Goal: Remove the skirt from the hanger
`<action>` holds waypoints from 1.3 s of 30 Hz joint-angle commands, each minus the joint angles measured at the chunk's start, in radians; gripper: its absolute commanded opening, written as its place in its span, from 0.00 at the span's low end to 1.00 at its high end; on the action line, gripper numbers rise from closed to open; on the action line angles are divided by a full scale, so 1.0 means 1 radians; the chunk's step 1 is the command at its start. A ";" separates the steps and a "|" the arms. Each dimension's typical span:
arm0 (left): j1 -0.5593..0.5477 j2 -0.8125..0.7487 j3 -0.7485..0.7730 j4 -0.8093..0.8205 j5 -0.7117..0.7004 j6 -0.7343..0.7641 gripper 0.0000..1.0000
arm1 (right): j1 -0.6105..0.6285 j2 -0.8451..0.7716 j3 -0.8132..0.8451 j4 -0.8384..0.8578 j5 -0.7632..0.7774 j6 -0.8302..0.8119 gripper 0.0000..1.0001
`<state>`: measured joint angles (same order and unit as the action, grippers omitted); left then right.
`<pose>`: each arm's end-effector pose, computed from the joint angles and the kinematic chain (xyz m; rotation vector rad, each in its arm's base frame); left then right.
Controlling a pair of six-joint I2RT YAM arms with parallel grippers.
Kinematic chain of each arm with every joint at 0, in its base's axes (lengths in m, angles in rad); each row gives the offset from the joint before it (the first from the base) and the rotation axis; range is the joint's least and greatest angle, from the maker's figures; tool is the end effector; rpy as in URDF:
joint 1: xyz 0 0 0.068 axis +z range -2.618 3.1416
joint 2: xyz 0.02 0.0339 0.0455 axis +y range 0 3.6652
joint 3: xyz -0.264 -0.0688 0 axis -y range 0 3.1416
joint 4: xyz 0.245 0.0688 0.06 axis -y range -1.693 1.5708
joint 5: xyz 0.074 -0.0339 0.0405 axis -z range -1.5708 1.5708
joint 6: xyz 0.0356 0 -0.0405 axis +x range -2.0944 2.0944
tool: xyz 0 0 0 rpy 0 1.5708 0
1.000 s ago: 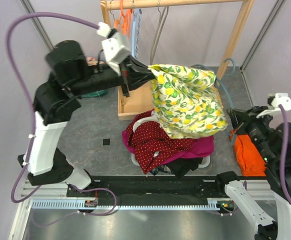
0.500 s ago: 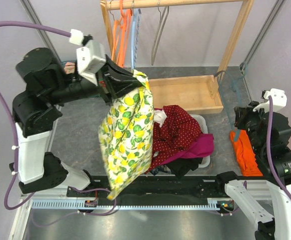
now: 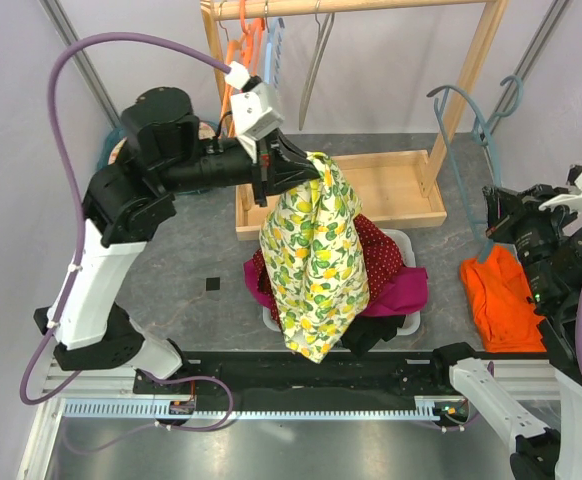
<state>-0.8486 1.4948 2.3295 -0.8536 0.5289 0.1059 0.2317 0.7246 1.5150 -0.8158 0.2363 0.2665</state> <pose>0.1351 -0.1805 0.5966 1.1281 1.2431 -0.9871 0.0609 0.0058 0.5020 0.2114 1.5850 0.1990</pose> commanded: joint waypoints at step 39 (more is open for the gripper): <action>-0.342 0.133 -1.355 0.554 -0.701 0.367 0.99 | 0.000 0.677 0.557 0.171 -0.177 0.010 0.00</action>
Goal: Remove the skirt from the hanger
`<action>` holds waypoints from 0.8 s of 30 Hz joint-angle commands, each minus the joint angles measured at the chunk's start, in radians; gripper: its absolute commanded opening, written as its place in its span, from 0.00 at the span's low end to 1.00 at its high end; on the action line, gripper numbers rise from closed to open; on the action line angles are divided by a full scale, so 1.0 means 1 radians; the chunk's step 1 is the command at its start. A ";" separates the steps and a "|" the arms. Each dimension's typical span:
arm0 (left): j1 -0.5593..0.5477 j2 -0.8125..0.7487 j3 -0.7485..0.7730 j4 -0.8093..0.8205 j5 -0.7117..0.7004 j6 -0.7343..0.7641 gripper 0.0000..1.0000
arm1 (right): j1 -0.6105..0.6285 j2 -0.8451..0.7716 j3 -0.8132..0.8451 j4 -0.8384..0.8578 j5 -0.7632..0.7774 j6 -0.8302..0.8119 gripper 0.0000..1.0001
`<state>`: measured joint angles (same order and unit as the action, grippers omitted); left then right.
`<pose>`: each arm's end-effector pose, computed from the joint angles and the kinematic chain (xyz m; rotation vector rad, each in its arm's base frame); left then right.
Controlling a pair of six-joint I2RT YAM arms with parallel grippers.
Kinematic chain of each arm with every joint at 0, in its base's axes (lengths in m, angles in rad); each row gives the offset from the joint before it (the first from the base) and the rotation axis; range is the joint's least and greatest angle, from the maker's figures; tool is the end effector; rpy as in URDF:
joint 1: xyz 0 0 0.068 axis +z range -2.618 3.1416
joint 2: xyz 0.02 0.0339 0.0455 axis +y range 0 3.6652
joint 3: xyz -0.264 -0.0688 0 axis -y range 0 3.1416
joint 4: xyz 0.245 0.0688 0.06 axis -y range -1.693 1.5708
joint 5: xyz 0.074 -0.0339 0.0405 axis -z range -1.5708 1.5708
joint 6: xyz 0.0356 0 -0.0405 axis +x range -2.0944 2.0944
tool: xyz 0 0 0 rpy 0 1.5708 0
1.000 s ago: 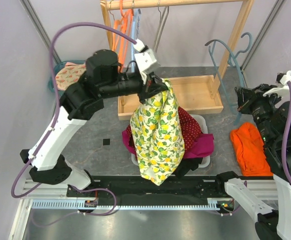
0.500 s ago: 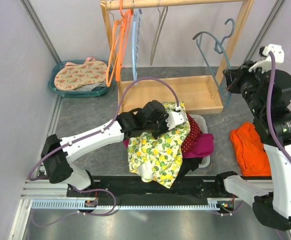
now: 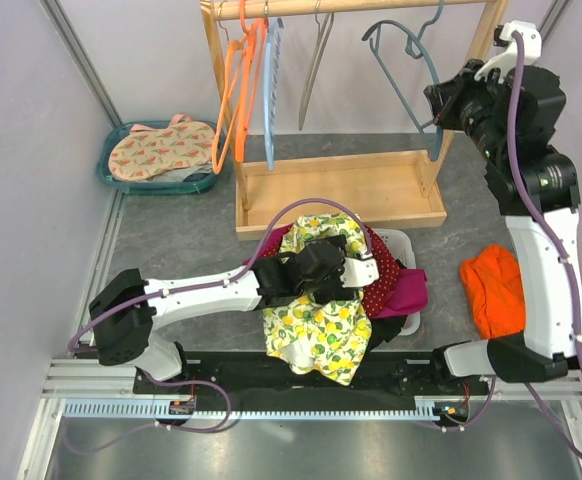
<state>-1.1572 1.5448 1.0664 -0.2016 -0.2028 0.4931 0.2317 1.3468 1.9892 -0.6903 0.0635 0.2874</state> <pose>0.1444 -0.3111 0.2494 1.5683 1.5961 -0.1328 0.2253 0.0508 0.5605 0.0947 1.6270 0.3485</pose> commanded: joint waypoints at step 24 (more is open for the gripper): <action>-0.030 -0.144 0.243 -0.240 -0.159 -0.076 1.00 | 0.000 0.183 0.044 0.136 -0.010 0.012 0.00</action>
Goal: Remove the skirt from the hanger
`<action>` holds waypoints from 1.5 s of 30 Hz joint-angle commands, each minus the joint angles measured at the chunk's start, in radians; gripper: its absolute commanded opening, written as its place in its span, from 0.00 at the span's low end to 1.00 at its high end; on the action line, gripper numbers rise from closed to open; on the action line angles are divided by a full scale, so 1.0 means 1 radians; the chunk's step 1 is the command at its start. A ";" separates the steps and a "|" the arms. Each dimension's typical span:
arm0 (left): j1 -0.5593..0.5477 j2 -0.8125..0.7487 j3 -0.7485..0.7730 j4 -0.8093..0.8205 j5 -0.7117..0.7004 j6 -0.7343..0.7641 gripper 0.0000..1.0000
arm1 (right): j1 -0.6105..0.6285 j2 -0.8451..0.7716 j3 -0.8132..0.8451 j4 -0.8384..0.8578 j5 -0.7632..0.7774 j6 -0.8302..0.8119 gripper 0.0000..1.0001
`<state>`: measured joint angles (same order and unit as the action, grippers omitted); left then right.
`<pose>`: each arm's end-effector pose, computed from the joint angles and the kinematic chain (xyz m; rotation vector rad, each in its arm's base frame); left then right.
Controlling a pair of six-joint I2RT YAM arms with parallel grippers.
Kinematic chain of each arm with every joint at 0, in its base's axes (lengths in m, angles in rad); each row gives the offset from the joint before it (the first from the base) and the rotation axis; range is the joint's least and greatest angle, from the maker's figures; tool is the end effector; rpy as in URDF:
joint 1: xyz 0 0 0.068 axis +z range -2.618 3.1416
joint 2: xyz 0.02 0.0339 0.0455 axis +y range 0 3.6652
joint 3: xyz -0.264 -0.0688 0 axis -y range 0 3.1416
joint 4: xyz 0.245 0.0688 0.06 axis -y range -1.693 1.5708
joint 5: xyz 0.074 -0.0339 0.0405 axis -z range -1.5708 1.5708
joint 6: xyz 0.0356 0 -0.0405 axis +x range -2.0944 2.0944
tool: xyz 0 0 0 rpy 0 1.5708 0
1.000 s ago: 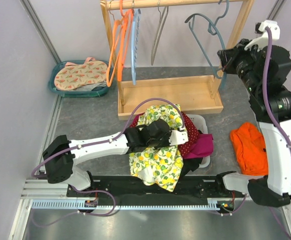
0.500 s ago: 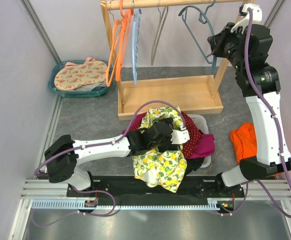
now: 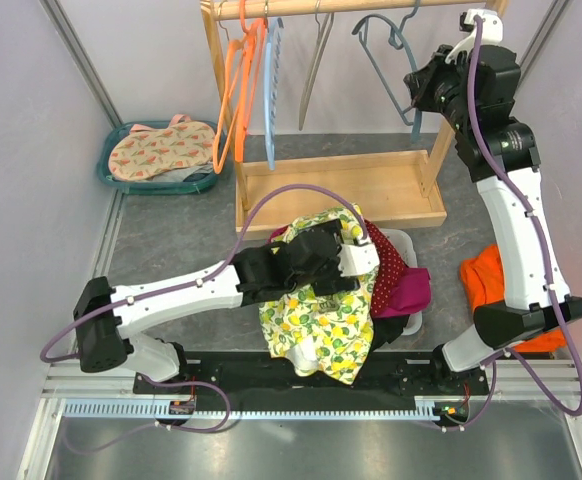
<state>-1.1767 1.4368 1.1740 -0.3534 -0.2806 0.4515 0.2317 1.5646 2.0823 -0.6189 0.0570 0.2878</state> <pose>0.1340 -0.2965 0.3069 1.4595 1.5946 -0.1108 0.3027 0.0693 0.5398 0.0905 1.6810 0.3442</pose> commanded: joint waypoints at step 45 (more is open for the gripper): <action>0.787 -0.365 0.217 -0.295 0.487 -0.319 0.99 | 0.026 -0.770 -0.715 -0.122 -0.003 0.010 0.98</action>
<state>-0.4801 1.0378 1.4002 -0.7166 0.0940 0.2317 0.2535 0.7708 1.3693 -0.7788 0.0601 0.3099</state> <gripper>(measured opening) 0.993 0.982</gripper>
